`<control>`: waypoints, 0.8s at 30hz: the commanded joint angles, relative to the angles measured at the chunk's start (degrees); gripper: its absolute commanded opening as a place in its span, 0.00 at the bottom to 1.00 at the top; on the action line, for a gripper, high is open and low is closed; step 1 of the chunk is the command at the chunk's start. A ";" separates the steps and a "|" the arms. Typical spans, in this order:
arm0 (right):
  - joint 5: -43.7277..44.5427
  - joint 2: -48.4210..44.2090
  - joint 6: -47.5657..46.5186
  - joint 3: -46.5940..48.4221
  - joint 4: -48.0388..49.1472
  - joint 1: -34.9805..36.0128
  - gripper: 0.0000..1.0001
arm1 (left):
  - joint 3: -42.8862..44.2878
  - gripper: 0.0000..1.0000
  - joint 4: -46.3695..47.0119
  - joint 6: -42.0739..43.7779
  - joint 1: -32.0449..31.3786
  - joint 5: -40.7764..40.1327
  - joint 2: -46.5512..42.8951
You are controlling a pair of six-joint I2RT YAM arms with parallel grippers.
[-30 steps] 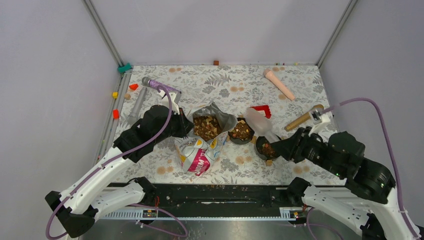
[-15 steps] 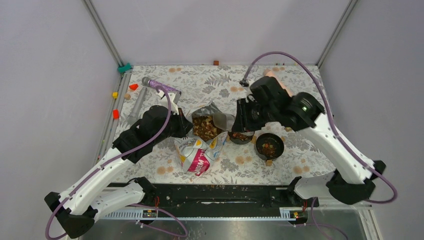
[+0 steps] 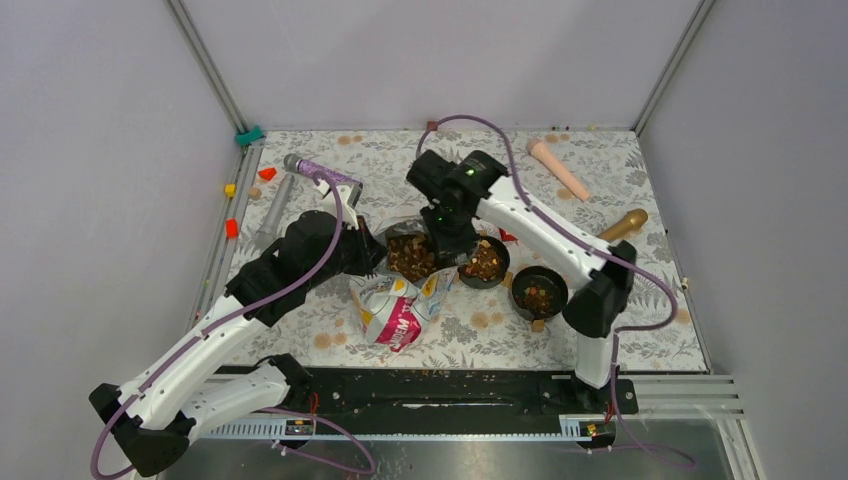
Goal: Serve the pet food
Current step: Collect the pet food from the pet food bag.
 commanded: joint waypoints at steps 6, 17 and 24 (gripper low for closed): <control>-16.48 4.97 -0.90 -10.93 10.06 1.22 0.00 | 1.96 0.00 1.70 0.51 -0.11 -0.59 -1.74; -32.60 -21.52 33.57 -46.98 68.62 -0.06 0.00 | 2.01 0.00 1.54 0.45 -0.10 0.08 -1.21; -25.94 -35.50 38.28 -56.94 74.94 -0.27 0.00 | 2.09 0.00 1.66 0.34 -0.12 0.50 -1.71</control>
